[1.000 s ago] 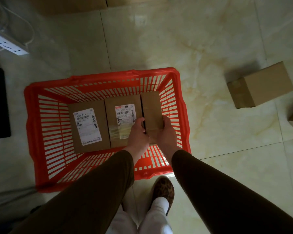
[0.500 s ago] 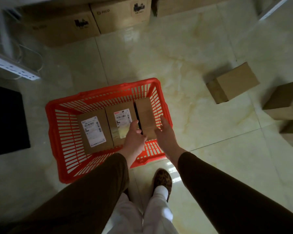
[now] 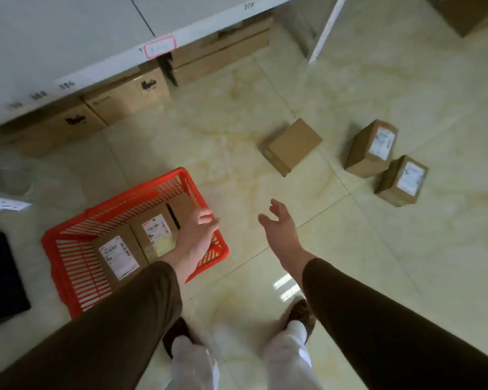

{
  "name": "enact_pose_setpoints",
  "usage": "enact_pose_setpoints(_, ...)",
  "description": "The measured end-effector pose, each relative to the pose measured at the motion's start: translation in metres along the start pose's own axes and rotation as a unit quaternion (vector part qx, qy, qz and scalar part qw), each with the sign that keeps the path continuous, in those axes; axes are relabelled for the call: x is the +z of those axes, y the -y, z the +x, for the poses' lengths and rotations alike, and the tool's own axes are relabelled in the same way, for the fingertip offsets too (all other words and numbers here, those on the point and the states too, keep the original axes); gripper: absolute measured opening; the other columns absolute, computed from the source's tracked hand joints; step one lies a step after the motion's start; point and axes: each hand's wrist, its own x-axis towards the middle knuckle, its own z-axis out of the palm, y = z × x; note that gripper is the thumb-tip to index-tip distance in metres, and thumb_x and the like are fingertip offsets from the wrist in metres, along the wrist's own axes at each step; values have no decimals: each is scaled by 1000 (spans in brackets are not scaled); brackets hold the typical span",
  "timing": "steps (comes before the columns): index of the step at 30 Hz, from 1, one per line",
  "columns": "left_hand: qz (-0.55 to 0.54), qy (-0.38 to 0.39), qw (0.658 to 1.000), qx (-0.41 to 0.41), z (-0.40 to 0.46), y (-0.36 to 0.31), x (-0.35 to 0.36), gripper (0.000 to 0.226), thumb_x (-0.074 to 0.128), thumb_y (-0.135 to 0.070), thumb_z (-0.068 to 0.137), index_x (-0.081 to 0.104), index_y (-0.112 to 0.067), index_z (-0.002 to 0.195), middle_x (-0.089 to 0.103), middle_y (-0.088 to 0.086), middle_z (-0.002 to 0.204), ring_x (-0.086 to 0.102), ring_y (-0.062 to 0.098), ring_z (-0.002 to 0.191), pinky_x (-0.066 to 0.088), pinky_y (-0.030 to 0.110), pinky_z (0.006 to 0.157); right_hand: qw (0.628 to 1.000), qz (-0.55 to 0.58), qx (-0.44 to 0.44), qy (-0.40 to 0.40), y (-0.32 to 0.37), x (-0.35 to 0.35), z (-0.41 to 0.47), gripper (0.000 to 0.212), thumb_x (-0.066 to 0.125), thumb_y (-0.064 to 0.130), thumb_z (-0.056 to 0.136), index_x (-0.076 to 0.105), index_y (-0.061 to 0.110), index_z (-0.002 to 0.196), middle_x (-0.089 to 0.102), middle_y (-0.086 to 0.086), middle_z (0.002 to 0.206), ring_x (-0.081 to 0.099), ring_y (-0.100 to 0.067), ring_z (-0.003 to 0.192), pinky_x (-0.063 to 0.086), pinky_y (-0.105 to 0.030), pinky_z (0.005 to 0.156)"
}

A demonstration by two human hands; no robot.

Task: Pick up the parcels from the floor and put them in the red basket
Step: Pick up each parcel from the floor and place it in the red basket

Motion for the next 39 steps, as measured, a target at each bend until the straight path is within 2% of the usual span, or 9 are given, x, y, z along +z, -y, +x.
enact_pose_setpoints(3,13,9,1000,7,-5,-20,44,38,66,-18,96,59,-9,132,60,12,132,56,20,118,43,39,108,1000,7,15,6,-6,-51,12,57,58,29,100,38,28,154,47,5,153,52,-19,127,41,-32,95)
enact_pose_setpoints(8,38,14,999,-3,-15,-41,110,32,66,-29,94,64,-20,125,63,3,129,58,18,118,46,39,105,1000,16,26,6,-3,-124,32,56,60,29,100,40,26,152,52,4,144,56,-20,125,44,-36,101)
enact_pose_setpoints(15,45,23,999,-14,4,-72,163,34,64,-29,96,64,-16,127,63,1,129,57,17,120,44,42,110,999,29,46,5,12,-169,73,55,61,30,98,41,26,150,54,3,138,59,-25,123,48,-44,106)
enact_pose_setpoints(19,38,16,999,-22,25,-93,184,35,64,-31,96,64,-17,128,62,-1,127,58,16,115,47,41,107,998,25,43,24,23,-182,96,54,61,32,98,41,26,149,54,3,136,61,-25,120,50,-46,105)
enact_pose_setpoints(23,43,19,999,-23,39,-109,212,33,64,-31,96,64,-18,126,63,-4,124,58,16,116,47,40,107,998,31,41,30,31,-201,121,54,60,35,98,42,26,148,57,2,133,64,-24,113,54,-43,96)
enact_pose_setpoints(28,48,10,998,-37,57,-131,263,33,64,-31,96,64,-19,126,62,-3,125,58,17,116,48,38,103,998,2,43,51,33,-237,155,53,60,38,95,45,26,144,59,2,131,64,-25,114,54,-47,98)
enact_pose_setpoints(30,37,0,999,-37,65,-141,282,33,63,-31,96,63,-17,127,62,-1,126,58,17,115,49,36,101,997,-8,40,65,36,-256,172,51,60,37,96,45,26,144,59,1,130,64,-26,115,54,-47,99)
enact_pose_setpoints(34,4,-17,999,-45,83,-152,319,29,63,-31,96,63,-18,122,63,2,128,60,20,116,48,42,106,995,-34,29,91,44,-291,206,50,59,36,96,45,26,142,59,0,131,61,-26,116,52,-48,101)
enact_pose_setpoints(39,-63,-43,994,-77,107,-156,342,40,65,-32,94,60,-18,131,61,1,127,59,18,116,47,42,106,992,-56,31,107,56,-299,252,50,60,34,97,45,25,143,57,-1,133,59,-26,119,49,-49,105)
